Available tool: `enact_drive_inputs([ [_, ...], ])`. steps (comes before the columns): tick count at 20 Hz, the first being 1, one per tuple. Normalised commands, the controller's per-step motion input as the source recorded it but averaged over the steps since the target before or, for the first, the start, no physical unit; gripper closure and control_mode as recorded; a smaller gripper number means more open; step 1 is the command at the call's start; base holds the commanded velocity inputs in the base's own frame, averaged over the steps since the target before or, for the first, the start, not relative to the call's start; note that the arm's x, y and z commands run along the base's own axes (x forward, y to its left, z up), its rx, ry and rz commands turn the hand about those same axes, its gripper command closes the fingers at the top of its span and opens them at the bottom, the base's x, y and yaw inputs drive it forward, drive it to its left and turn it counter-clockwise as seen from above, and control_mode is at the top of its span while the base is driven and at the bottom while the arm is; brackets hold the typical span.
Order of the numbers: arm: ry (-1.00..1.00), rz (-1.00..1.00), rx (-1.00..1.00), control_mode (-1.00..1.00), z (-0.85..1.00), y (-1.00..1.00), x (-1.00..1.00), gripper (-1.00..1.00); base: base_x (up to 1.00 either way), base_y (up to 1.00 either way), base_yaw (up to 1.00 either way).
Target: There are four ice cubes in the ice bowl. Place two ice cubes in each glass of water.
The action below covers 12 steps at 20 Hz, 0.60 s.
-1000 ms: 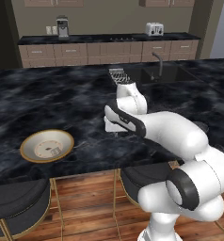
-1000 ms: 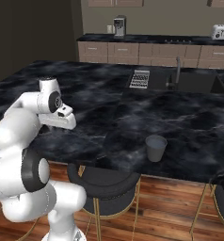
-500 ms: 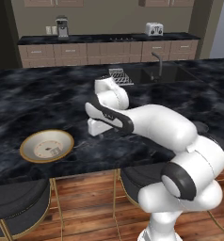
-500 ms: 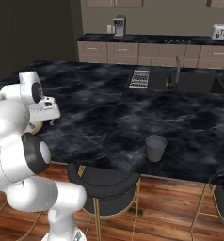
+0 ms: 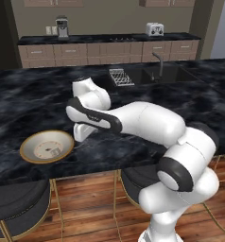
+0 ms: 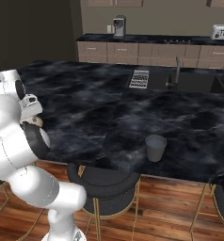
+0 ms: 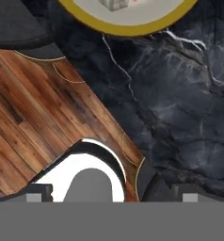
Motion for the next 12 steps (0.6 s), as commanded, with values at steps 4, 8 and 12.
enact_drive_inputs([
  [4,0.0,0.29,0.01,-1.0,0.0,0.45,-0.02,-1.0,0.0,0.0,0.0],
  [8,0.0,0.34,0.01,-1.0,-0.03,0.16,-0.04,-1.0,0.0,0.0,0.0],
  [12,0.0,0.3,0.03,-1.0,-0.19,0.32,0.0,-1.0,0.0,0.0,0.0],
])
